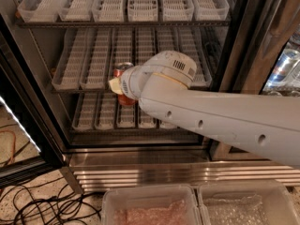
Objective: Pick coke can from middle shelf of fridge
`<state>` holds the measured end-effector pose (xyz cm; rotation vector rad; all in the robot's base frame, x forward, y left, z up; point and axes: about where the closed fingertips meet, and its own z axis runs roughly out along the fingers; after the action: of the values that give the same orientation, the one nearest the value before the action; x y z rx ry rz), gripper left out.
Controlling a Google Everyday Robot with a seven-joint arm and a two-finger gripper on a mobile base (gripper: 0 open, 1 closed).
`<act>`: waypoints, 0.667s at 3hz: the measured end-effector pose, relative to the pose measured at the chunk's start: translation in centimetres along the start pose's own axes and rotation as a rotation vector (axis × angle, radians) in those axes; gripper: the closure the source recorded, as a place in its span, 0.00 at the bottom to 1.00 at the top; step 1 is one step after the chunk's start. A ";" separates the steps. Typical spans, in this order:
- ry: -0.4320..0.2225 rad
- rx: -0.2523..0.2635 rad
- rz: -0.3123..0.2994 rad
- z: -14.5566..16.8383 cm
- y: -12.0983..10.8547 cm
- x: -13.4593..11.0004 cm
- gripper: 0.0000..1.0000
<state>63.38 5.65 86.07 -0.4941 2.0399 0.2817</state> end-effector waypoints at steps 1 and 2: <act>0.027 -0.007 0.059 -0.4 -0.1 1.2 1.00; 0.128 -0.012 0.141 -2.2 1.6 5.4 1.00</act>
Offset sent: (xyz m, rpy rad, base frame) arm -0.1274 -0.0056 -0.0769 0.2024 0.4922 -0.1466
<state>58.56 5.01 82.45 -0.3852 2.2029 0.3553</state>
